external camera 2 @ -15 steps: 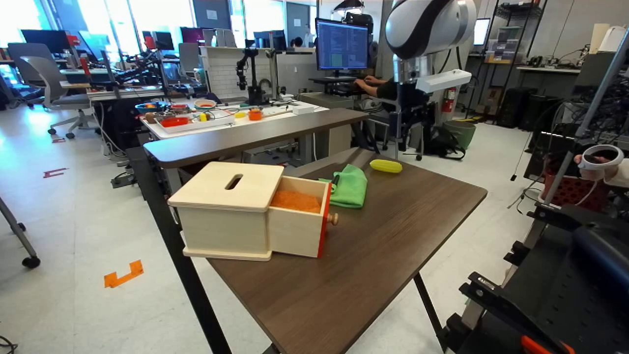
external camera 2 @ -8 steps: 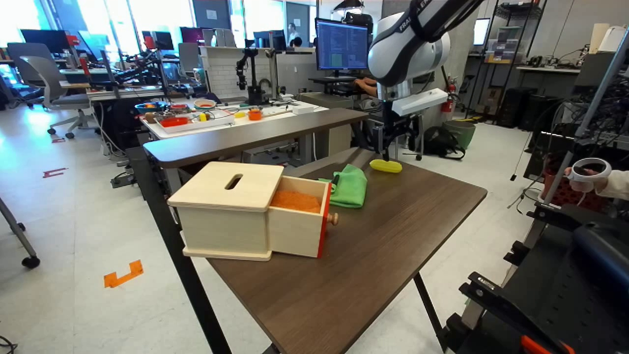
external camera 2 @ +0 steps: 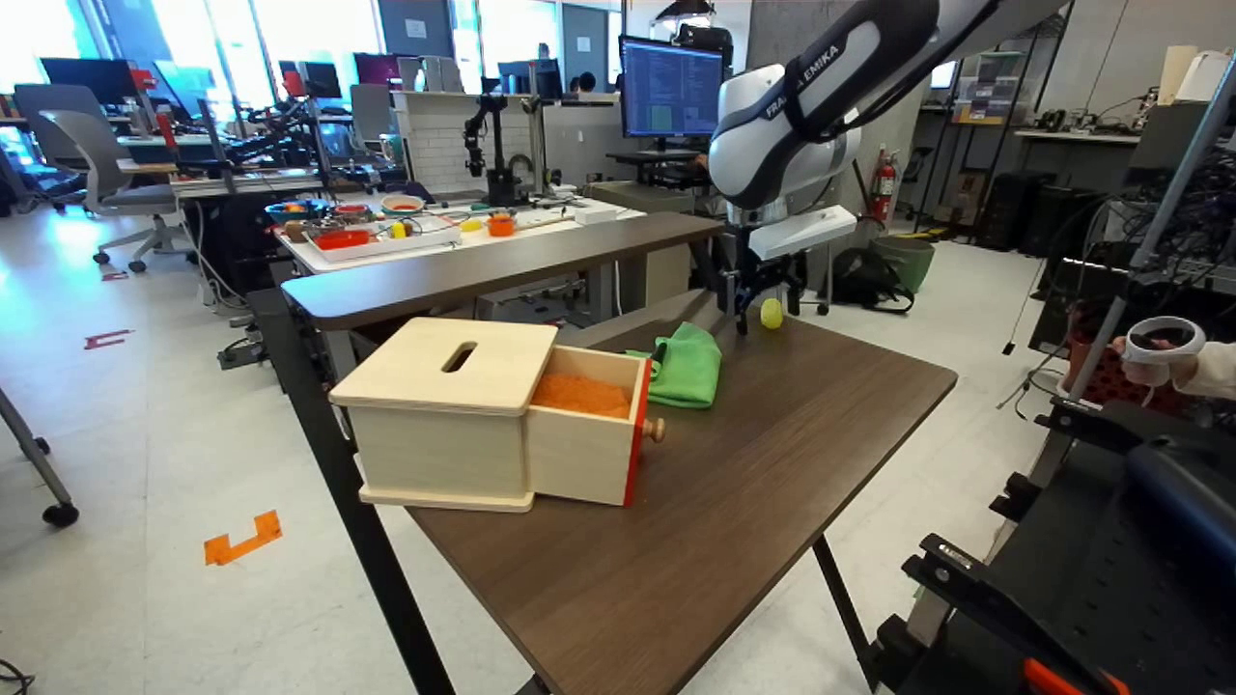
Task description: Fold the green towel, then move the maize cob to the left
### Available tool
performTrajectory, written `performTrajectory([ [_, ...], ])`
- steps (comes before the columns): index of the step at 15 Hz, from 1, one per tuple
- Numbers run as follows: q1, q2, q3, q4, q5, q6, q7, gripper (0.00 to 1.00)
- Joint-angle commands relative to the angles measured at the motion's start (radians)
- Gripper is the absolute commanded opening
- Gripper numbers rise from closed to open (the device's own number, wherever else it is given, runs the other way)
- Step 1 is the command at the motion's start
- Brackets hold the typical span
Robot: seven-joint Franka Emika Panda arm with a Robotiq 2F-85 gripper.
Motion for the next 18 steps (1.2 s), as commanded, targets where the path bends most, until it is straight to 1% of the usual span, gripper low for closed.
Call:
performTrajectory([
  [1,-0.006,0.076,-0.007,0.116,0.001,-0.017,0.014,0.74],
  [2,-0.007,0.084,-0.009,0.129,0.001,-0.024,0.015,0.72],
  [3,-0.009,0.090,-0.009,0.137,0.002,-0.026,0.017,0.68],
  [4,-0.009,0.094,-0.012,0.144,0.001,-0.023,0.020,0.61],
  [7,-0.011,0.088,-0.013,0.141,-0.001,-0.021,0.032,0.36],
  [8,-0.011,0.079,-0.012,0.131,-0.001,-0.022,0.029,0.79],
  [9,-0.011,0.072,-0.012,0.125,-0.001,-0.021,0.027,0.75],
  [10,-0.012,0.063,-0.009,0.118,0.001,-0.018,0.024,0.76],
  [11,-0.012,0.050,-0.009,0.106,0.003,-0.009,0.025,0.82],
  [13,-0.014,0.023,-0.001,0.083,0.014,0.007,0.028,0.96],
  [14,-0.015,0.012,0.003,0.073,0.018,0.012,0.028,1.00],
  [16,-0.014,-0.017,0.009,0.048,0.026,0.018,0.031,1.00],
  [18,-0.016,-0.040,0.013,0.034,0.039,0.028,0.073,1.00],
])
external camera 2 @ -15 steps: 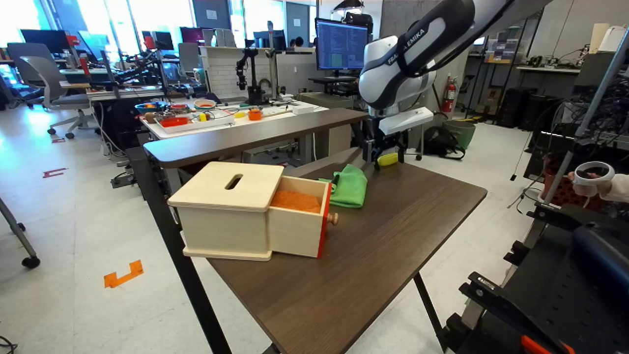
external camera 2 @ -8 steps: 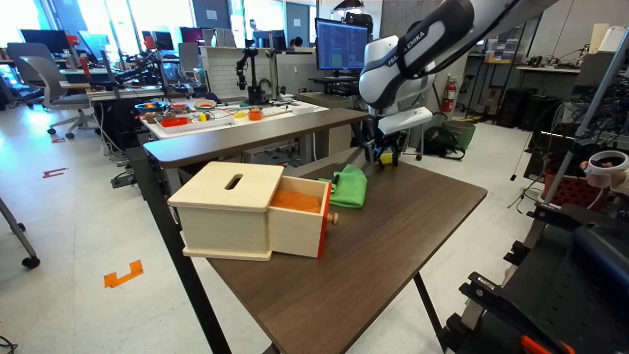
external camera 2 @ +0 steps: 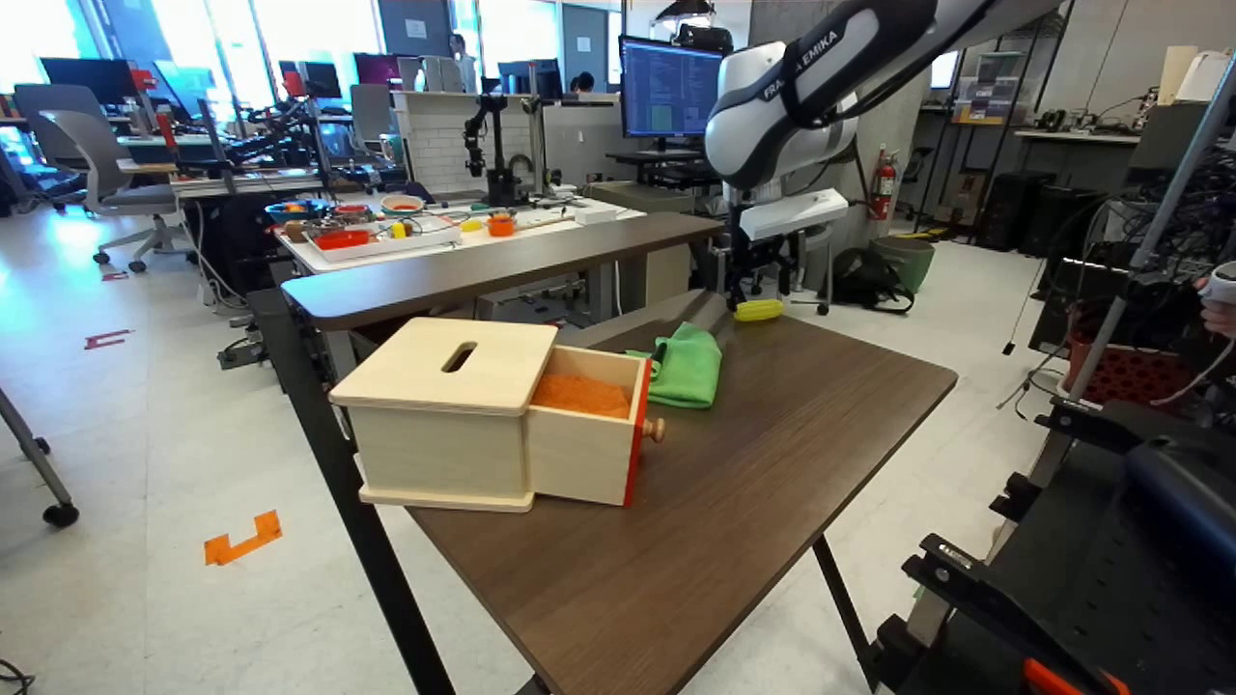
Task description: Fold the green towel, then move the maize cob to the left
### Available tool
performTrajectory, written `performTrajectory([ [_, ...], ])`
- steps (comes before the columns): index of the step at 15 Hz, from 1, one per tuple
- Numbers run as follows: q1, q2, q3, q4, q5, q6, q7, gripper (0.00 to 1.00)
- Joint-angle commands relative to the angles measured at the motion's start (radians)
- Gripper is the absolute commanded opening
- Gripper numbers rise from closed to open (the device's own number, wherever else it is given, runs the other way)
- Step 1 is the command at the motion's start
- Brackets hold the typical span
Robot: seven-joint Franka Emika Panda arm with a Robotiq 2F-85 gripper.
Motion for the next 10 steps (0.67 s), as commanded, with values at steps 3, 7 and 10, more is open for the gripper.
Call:
performTrajectory([
  [3,-0.003,-0.065,0.001,-0.062,0.064,0.051,0.190,1.00],
  [7,0.009,-0.059,-0.034,-0.088,0.079,0.124,0.405,1.00],
  [10,0.012,-0.051,-0.054,-0.116,0.081,0.165,0.567,1.00],
])
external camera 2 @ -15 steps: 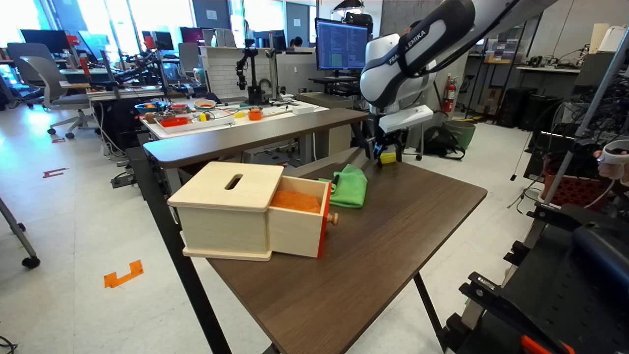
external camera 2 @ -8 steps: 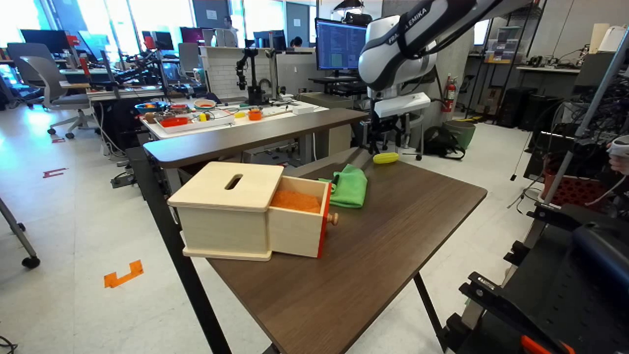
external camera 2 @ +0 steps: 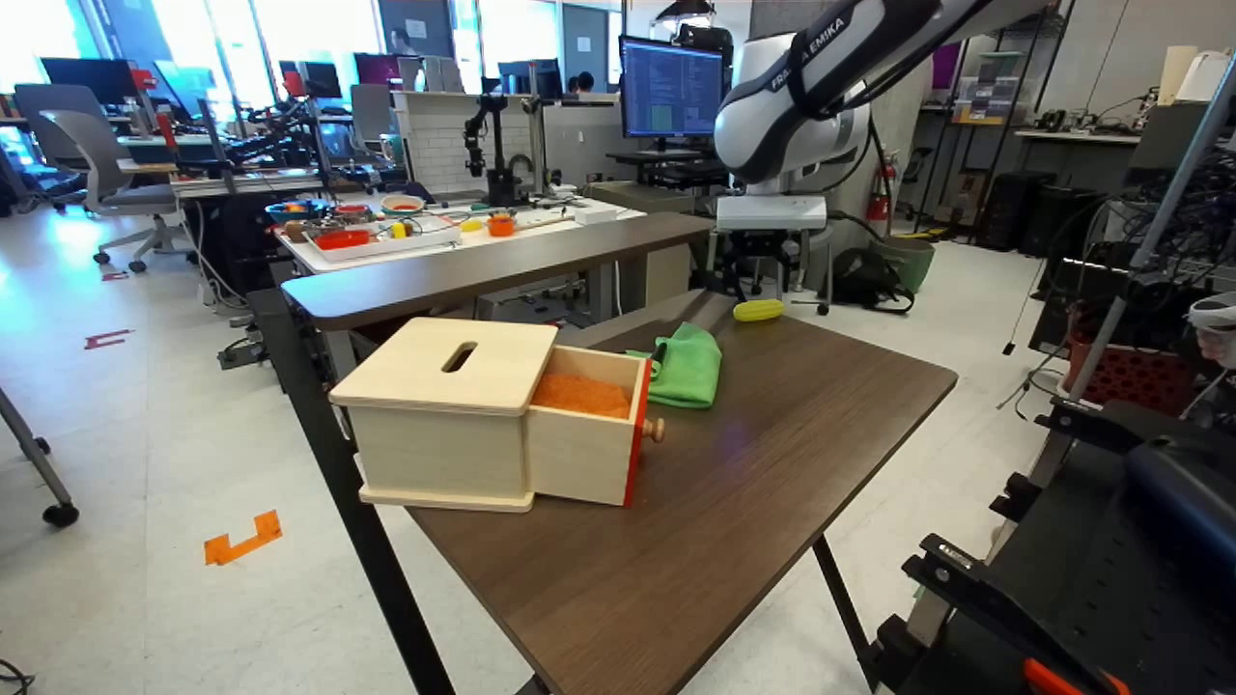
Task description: Fold the green towel, then move the maize cob to the left
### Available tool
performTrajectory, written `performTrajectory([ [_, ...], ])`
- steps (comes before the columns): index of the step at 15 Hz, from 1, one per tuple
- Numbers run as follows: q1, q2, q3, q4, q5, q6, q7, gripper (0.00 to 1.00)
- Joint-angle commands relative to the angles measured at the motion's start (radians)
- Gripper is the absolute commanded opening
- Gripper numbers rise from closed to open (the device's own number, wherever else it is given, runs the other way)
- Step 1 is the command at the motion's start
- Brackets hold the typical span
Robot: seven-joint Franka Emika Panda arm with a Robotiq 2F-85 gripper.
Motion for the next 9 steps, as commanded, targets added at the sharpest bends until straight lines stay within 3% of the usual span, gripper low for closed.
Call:
performTrajectory([
  [1,0.011,-0.016,-0.032,-0.061,0.020,0.050,0.170,1.00],
  [5,0.001,-0.010,-0.031,-0.082,0.017,0.042,0.273,1.00],
  [9,-0.013,0.000,-0.013,-0.087,0.014,0.037,0.281,1.00],
])
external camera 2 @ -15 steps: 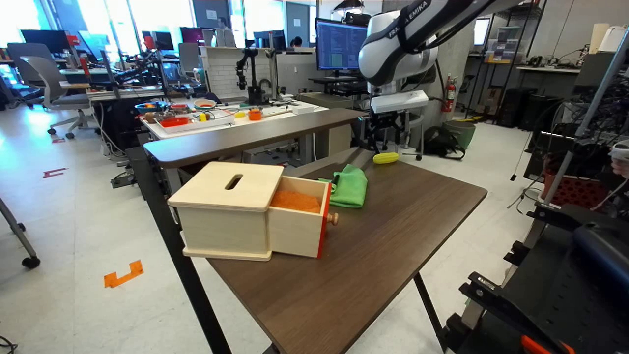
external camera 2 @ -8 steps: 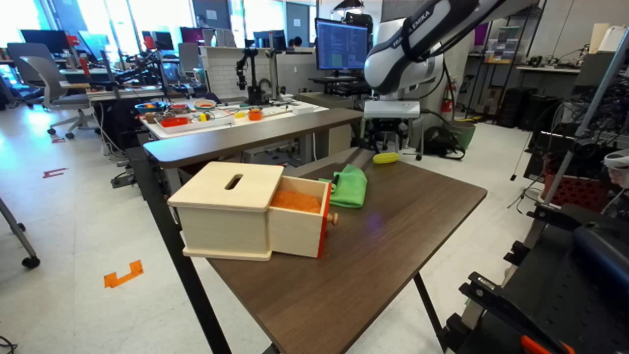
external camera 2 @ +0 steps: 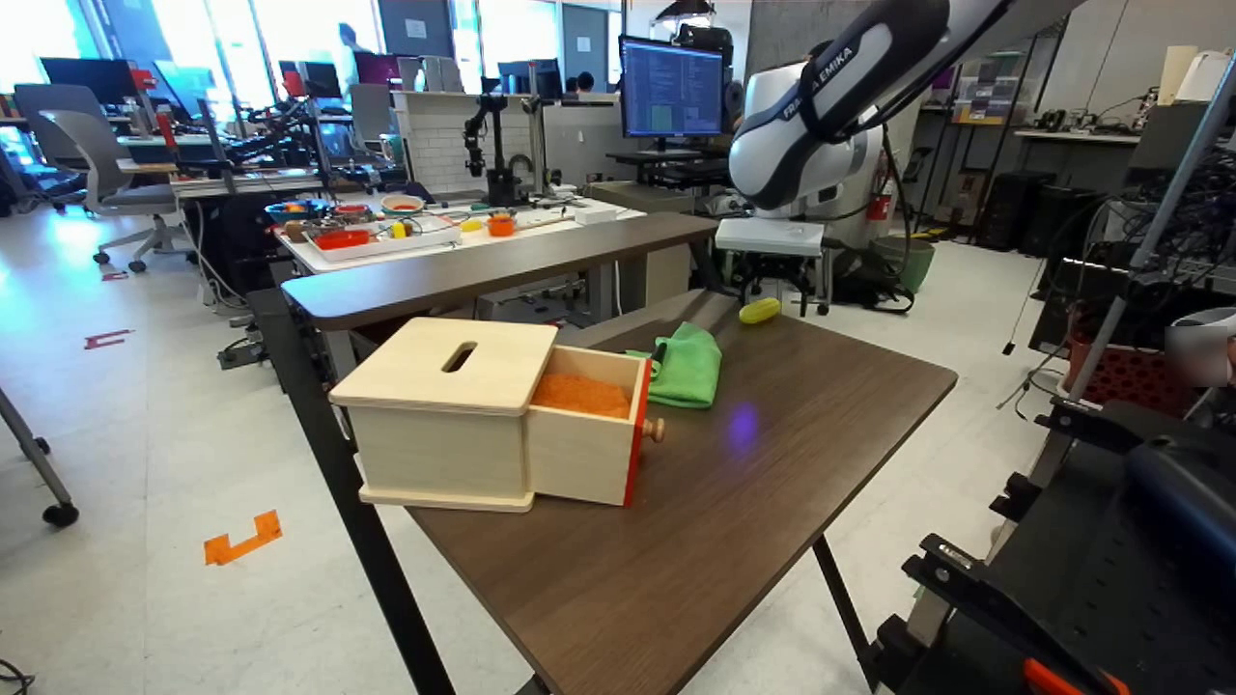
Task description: Fold the green towel, then move the maize cob to the left
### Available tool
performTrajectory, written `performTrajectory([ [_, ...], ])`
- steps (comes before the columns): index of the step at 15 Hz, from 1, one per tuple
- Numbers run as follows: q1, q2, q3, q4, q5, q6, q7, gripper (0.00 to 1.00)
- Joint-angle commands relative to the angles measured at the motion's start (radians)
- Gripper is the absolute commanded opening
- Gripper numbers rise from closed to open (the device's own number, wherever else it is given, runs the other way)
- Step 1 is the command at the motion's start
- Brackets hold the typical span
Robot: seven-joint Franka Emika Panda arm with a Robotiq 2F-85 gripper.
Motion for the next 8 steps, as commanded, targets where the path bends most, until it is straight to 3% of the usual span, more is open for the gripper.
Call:
performTrajectory([
  [1,-0.010,-0.002,0.009,-0.016,0.011,0.011,0.000,1.00],
  [2,-0.015,0.000,0.014,-0.018,0.013,0.013,-0.009,0.75],
  [4,-0.017,-0.005,0.017,-0.030,0.011,0.017,-0.015,0.66],
  [8,-0.018,-0.035,0.033,-0.067,0.009,0.052,-0.047,0.34],
])
